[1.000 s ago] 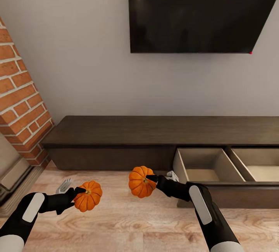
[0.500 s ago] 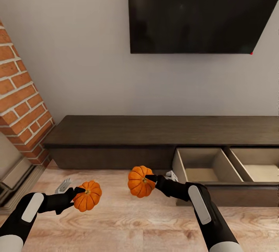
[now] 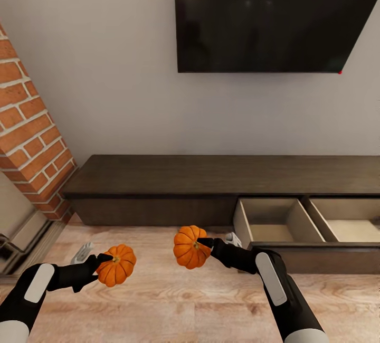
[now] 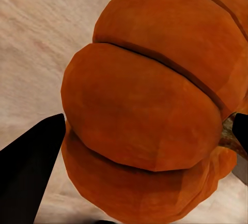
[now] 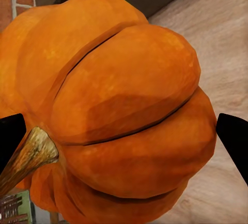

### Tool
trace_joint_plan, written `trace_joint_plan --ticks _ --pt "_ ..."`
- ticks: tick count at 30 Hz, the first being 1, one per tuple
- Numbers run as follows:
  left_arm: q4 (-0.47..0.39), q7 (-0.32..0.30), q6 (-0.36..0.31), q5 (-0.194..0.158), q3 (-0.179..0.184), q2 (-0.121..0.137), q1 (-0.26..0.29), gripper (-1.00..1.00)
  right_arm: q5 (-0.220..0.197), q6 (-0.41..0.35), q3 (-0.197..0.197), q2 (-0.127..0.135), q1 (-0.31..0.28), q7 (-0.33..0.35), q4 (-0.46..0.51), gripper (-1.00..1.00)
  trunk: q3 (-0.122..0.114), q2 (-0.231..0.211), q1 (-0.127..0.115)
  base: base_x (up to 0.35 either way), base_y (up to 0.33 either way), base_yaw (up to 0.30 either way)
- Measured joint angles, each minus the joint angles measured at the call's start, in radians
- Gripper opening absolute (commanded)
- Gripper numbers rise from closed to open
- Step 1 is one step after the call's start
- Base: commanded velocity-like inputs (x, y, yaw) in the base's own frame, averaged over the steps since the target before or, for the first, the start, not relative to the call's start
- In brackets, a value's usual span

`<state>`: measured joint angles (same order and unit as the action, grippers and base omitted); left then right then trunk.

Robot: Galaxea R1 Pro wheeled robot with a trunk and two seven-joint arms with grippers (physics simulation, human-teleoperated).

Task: Place each of the two pumpkins and all three candles from the living room inside a cabinet in the living room (use any cabinet), then make sure every cabinet is closed, and position the cauldron so it is next to a table in the living room.

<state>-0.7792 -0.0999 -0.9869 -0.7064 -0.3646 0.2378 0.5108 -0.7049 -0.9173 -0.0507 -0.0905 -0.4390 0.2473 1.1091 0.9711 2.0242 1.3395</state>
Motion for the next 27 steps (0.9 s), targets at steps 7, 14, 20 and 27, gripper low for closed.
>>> trace_joint_plan --ticks 7,14,20,27 --pt "0.0 0.0 0.0 0.007 -0.001 0.0 0.0 -1.0 0.002 0.0 0.003 0.0 -0.001 0.0 0.0 -1.0 -0.016 -0.049 -0.027 -0.145 0.0 0.0" --pt "0.0 0.0 -0.001 -0.001 -0.001 0.0 0.0 -1.0 0.0 0.0 0.005 0.0 0.0 0.0 0.0 -1.0 -0.038 -0.098 -0.054 -0.019 0.0 0.0" --pt "0.0 0.0 -0.001 0.0 -0.001 0.0 0.0 -1.0 0.0 0.0 0.005 0.0 0.0 0.0 0.0 -1.0 -0.057 -0.14 -0.077 -0.001 0.0 0.0" --pt "0.0 0.0 -0.001 0.001 -0.001 -0.001 0.0 -1.0 0.0 0.0 0.005 0.0 0.0 0.0 0.0 -1.0 -0.079 -0.189 -0.104 0.0 0.0 0.0"
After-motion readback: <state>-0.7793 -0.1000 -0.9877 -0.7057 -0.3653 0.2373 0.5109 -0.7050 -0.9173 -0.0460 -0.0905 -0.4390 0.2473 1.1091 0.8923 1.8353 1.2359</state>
